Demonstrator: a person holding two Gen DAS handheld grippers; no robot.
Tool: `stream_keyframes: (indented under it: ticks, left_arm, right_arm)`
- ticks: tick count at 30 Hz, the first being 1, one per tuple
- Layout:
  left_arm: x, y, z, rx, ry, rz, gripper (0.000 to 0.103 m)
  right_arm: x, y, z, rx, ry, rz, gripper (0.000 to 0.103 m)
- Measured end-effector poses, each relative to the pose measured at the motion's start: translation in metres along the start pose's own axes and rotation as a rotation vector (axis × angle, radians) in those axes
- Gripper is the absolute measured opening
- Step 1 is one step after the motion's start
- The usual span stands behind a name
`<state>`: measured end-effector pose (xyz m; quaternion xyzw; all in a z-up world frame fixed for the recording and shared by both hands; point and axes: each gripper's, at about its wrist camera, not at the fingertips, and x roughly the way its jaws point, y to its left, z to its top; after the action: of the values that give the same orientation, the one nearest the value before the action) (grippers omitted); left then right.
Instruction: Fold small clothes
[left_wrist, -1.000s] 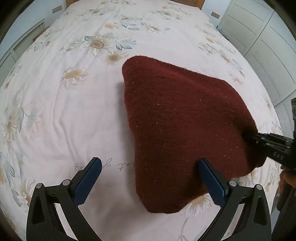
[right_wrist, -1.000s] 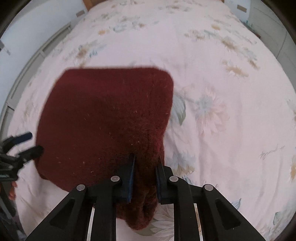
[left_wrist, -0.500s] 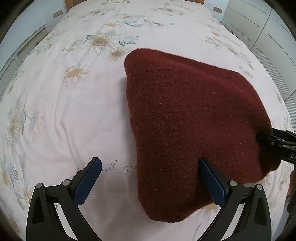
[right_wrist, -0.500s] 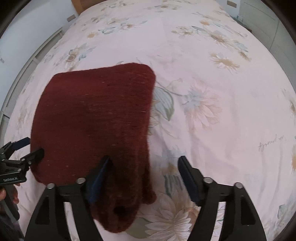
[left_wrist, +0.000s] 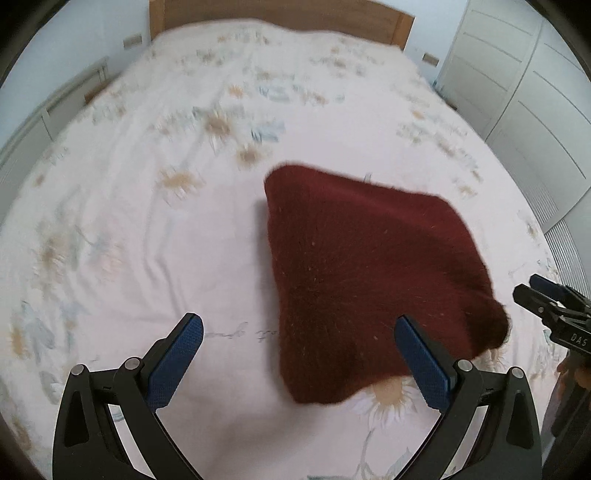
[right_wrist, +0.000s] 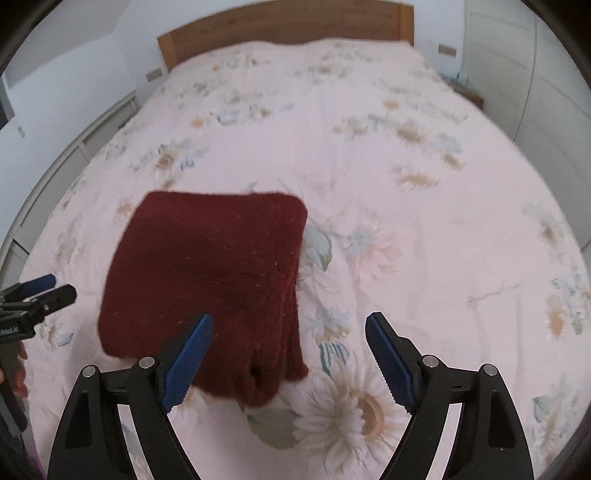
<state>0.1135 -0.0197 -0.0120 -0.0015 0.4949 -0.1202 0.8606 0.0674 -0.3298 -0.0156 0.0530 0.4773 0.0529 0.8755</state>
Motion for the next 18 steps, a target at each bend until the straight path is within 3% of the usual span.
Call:
stream_keyframes:
  ticks: [8,18]
  left_arm:
    - [-0.055,-0.004,-0.036,0.005,-0.045,0.037,0.102]
    - [-0.065,0.001,-0.075,-0.005,-0.024,0.051,0.102]
  right_arm:
    - [-0.066,0.002,-0.032,-0.024,-0.07,-0.08,0.088]
    - [-0.092,-0.006,-0.079,0.003,-0.055,-0.119,0.089]
